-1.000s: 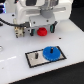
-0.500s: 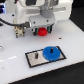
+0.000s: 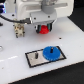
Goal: Insert the blue gear onto the right peg, followed by the red gear
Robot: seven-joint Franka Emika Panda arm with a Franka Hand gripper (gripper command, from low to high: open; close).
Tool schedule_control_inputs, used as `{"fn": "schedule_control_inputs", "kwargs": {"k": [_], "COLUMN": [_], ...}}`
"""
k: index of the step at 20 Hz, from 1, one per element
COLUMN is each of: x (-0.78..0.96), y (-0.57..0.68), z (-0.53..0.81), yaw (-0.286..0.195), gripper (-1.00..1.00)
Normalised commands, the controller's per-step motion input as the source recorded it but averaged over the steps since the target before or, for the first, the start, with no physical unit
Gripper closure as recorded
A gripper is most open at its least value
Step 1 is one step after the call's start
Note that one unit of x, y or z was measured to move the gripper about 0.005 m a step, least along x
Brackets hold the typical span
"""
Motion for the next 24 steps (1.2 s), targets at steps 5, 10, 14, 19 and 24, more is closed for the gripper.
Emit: {"fn": "schedule_control_inputs", "kwargs": {"k": [5, 10, 14, 19, 24], "x": [0.52, 0.62, 0.73, 0.78, 0.7], "y": [-0.13, -0.05, -0.02, -0.01, 0.0], "z": [0.43, 0.43, 0.34, 0.3, 0.29], "yaw": [0.0, 0.0, 0.0, 0.0, 0.0], "gripper": [1.0, 1.0, 1.0, 1.0, 1.0]}}
